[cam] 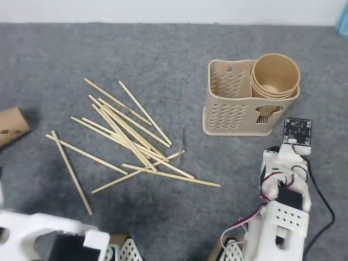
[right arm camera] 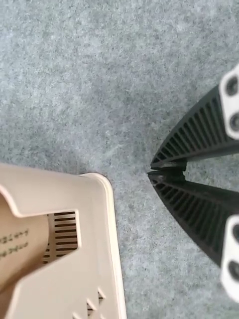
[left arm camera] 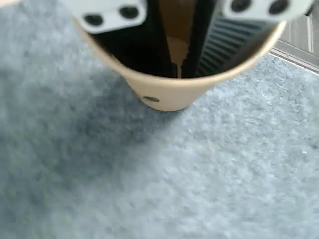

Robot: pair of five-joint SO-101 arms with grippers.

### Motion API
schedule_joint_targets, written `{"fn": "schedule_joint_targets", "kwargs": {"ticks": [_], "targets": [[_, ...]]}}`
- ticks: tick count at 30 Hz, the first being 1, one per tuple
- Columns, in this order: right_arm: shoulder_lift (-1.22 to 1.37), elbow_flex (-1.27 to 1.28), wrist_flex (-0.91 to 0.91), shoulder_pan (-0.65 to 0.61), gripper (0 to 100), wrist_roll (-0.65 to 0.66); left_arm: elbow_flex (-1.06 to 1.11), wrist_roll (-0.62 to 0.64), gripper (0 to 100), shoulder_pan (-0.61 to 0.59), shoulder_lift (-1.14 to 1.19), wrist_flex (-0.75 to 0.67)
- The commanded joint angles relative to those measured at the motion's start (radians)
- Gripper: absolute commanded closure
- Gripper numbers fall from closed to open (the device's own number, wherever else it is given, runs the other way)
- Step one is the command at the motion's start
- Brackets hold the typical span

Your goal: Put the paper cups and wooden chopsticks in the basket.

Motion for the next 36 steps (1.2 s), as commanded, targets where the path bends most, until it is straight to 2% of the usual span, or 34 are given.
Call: {"fn": "schedule_joint_targets", "kwargs": {"ticks": [1, 8, 13, 20, 27, 30, 36], "targets": [[-0.028, -0.006, -0.019, -0.004, 98.6, 0.015, 0.001, 0.097, 99, 0.02, -0.023, -0.058], [-0.028, -0.006, -0.019, -0.004, 98.6, 0.015, 0.001, 0.316, 99, 0.083, -0.021, -0.173], [-0.028, -0.006, -0.019, -0.004, 98.6, 0.017, 0.001, 0.445, 98, 0.078, -0.021, -0.282], [-0.028, -0.006, -0.021, -0.005, 98.3, 0.017, 0.002, 0.466, 98, 0.015, -0.021, -0.285], [-0.022, -0.003, -0.036, -0.021, 98.3, 0.018, -0.027, 0.466, 84, -0.064, -0.031, -0.282], [-0.022, -0.003, -0.035, -0.027, 98.3, 0.018, -0.076, 0.466, 84, -0.063, -0.032, -0.218], [-0.022, -0.003, -0.033, -0.027, 98.3, 0.018, -0.337, 0.466, 84, -0.057, -0.032, 0.091]]}}
